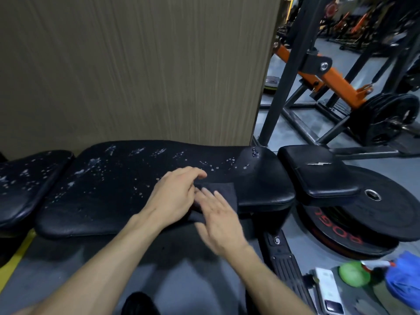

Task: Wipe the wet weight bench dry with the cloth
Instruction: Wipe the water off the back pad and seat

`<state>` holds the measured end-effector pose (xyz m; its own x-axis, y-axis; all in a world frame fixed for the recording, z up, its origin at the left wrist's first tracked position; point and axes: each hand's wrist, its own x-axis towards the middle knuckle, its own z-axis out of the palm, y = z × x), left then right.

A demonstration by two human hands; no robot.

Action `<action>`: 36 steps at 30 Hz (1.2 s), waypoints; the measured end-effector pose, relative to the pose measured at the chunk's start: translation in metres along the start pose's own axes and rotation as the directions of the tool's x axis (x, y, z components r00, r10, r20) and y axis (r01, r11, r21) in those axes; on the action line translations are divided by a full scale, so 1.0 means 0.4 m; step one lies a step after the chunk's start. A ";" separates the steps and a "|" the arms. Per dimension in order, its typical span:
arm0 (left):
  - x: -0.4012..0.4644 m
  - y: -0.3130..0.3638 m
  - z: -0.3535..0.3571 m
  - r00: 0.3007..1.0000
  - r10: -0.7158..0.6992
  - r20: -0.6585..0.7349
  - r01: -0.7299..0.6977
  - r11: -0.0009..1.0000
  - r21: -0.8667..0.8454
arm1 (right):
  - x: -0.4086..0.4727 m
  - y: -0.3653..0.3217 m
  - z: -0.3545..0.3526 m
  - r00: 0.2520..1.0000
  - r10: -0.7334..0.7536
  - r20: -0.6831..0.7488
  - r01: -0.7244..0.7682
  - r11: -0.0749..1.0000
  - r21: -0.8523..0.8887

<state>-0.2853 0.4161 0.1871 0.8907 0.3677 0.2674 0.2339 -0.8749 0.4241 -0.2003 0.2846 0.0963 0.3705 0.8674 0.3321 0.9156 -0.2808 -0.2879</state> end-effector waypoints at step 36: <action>0.183 -0.241 -0.048 0.995 0.103 0.015 -0.104 0.979 0.175 | 0.194 0.253 -0.077 0.907 0.421 0.011 -0.415 0.898 -0.148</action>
<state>-0.2501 0.5335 0.1824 0.9160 0.2705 0.2963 0.2043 -0.9501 0.2358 -0.0739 0.3110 0.1206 0.7200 0.6729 0.1697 0.6911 -0.6732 -0.2630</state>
